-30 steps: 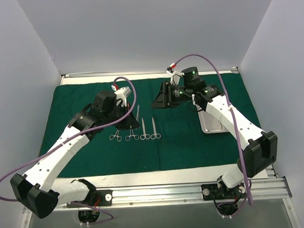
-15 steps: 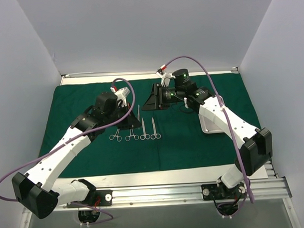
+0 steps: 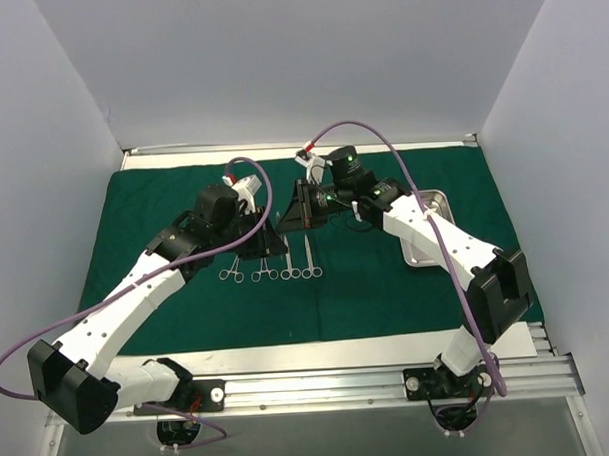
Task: Open and lay out the surgical kit
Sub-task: Place the medical item in the surgical kit.
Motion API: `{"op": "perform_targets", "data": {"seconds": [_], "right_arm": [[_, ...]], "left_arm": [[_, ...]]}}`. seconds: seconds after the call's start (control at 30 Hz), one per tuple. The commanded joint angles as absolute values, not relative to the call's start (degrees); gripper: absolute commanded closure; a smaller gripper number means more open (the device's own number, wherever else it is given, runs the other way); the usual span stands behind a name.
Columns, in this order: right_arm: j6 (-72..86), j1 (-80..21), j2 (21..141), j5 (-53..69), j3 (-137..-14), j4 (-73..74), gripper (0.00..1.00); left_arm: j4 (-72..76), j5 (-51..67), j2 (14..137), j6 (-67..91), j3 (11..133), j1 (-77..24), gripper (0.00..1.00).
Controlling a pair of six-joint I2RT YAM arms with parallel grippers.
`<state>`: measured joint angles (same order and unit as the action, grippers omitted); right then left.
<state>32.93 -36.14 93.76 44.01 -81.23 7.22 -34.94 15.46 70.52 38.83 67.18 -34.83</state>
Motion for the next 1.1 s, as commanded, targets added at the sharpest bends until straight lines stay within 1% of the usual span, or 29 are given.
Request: {"op": "perform_targets", "data": {"seconds": [0.0, 0.03, 0.07, 0.13, 0.17, 0.23, 0.33, 0.37, 0.4, 0.43, 0.5, 0.57, 0.67, 0.77, 0.83, 0.93, 1.07], "right_arm": [[22.7, -36.8, 93.3, 42.3, -82.8, 15.5, 1.0], [19.5, -37.0, 92.9, 41.1, -82.6, 17.2, 1.0], [13.3, -37.0, 91.9, 41.2, -82.2, 18.7, 1.0], [7.1, -37.0, 90.7, 43.1, -80.3, 22.7, 1.0], [0.8, -37.0, 89.4, 47.5, -79.7, 24.2, 1.0], [-5.5, -37.0, 88.0, 52.4, -78.7, 29.2, 1.0], [-7.6, -37.1, 83.9, 63.4, -75.7, 27.4, 1.0], [-7.7, -37.1, 82.1, 66.9, -75.2, 27.0, 1.0], [-7.7, -37.2, 81.2, 72.9, -74.9, 26.3, 1.0], [-7.7, -37.4, 80.6, 75.1, -74.7, 26.2, 1.0], [-6.7, -37.9, 78.8, 78.3, -74.6, 25.1, 1.0], [-1.2, -38.5, 77.9, 81.1, -72.9, 21.6, 1.0], [2.0, -39.7, 77.9, 82.9, -72.5, 19.4, 1.0], [2.5, -40.8, 78.3, 84.1, -72.9, 19.3, 1.0], [2.2, -41.9, 78.7, 84.0, -73.5, 19.9, 1.0], [1.3, -42.4, 79.0, 83.7, -73.6, 21.0, 1.0], [-0.9, -42.5, 78.8, 82.8, -73.3, 23.2, 1.0]], "left_arm": [[-34.1, 16.3, 68.3, 37.9, 68.6, -34.7, 0.59], [-34.4, 17.7, 65.9, 37.4, 67.9, -34.6, 0.54], [-35.1, 18.3, 64.5, 36.5, 67.9, -34.3, 0.44], [-37.1, 19.5, 61.8, 35.3, 67.9, -33.9, 0.36], [-37.4, 21.5, 59.3, 34.6, 67.9, -33.9, 0.32], [-37.8, 23.5, 56.3, 33.9, 67.9, -33.8, 0.32], [-35.3, 30.5, 54.7, 33.3, 66.8, -33.1, 0.33], [-34.1, 35.7, 54.8, 33.3, 66.5, -33.0, 0.35], [-33.0, 38.0, 55.0, 33.0, 66.5, -32.8, 0.42], [-33.0, 39.8, 56.0, 32.7, 66.9, -32.8, 0.44], [-34.2, 43.7, 56.9, 31.1, 68.3, -32.8, 0.44], [-35.2, 45.2, 58.2, 29.4, 69.4, -32.7, 0.4], [-38.1, 46.9, 60.5, 25.4, 72.3, -32.7, 0.35], [-40.2, 47.8, 63.3, 22.1, 75.6, -32.7, 0.34], [-40.3, 49.5, 65.2, 21.4, 76.5, -32.8, 0.34], [-40.8, 52.6, 66.6, 20.3, 78.1, -32.7, 0.39], [-41.5, 55.1, 65.8, 20.4, 76.9, -32.6, 0.41]]}}
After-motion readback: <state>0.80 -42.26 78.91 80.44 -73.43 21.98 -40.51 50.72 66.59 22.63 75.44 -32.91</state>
